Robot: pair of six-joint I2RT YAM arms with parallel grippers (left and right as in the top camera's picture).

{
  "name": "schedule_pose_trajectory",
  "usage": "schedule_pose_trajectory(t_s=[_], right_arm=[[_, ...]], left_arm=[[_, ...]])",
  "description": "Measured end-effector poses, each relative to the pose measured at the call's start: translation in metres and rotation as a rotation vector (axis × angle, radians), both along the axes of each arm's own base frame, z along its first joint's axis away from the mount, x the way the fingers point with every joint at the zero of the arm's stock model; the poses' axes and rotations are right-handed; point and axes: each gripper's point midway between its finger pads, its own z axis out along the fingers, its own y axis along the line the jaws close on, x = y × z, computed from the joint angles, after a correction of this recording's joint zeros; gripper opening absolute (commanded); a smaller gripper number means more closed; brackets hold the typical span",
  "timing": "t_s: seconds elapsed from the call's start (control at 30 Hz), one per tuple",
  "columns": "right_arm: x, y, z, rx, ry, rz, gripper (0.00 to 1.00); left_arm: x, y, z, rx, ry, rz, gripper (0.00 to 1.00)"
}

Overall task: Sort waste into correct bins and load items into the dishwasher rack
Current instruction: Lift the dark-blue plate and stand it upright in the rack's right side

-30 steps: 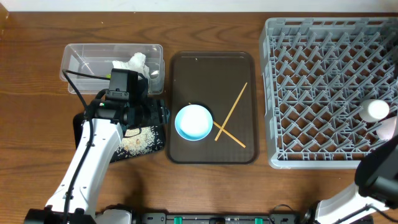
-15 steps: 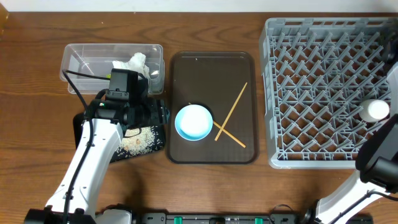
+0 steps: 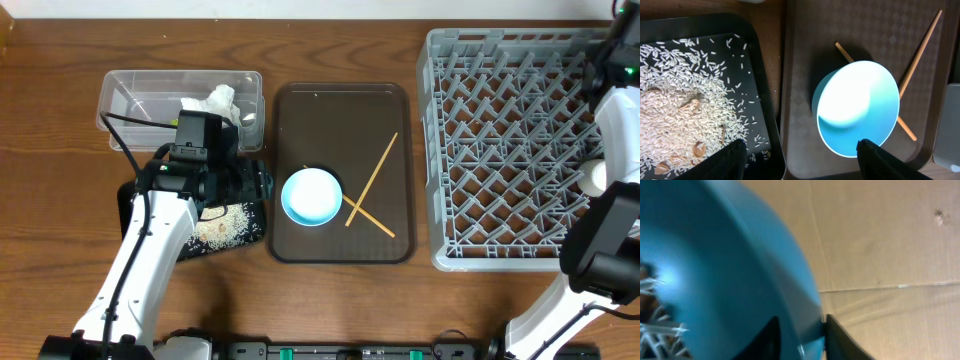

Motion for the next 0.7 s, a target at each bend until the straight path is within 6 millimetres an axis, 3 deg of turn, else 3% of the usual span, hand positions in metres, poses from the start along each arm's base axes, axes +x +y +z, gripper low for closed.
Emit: schedule_pose_trajectory(t_s=[0.17,0.27,0.33,0.43,0.53,0.6,0.7], right_arm=[[0.006,0.011,-0.006,0.043,-0.05,0.013,0.73],[0.008,0.017,-0.001,0.058,-0.079,0.033,0.81],[0.008,0.023,0.013,0.071,-0.119,0.058,0.86],[0.004,0.039,0.044,0.097,-0.18,0.119,0.89],[-0.003,0.069,0.074,0.163,-0.227,0.229,0.75],[-0.008,0.096,0.086,0.248,-0.264,0.316,0.72],[-0.008,0.153,0.085,0.468,-0.309,0.47,0.73]], left_arm=[[0.0,0.0,0.0,0.001,0.0,0.0,0.73],[0.0,0.0,0.0,0.001,0.0,0.0,0.73],[0.0,0.0,0.0,0.0,0.0,0.0,0.73],[0.0,0.0,0.0,0.0,0.0,0.0,0.73],[0.0,0.0,0.0,0.0,0.0,0.0,0.73],[0.0,0.0,0.0,0.0,0.0,0.0,0.73],[0.0,0.0,0.0,0.0,0.002,0.0,0.73]])
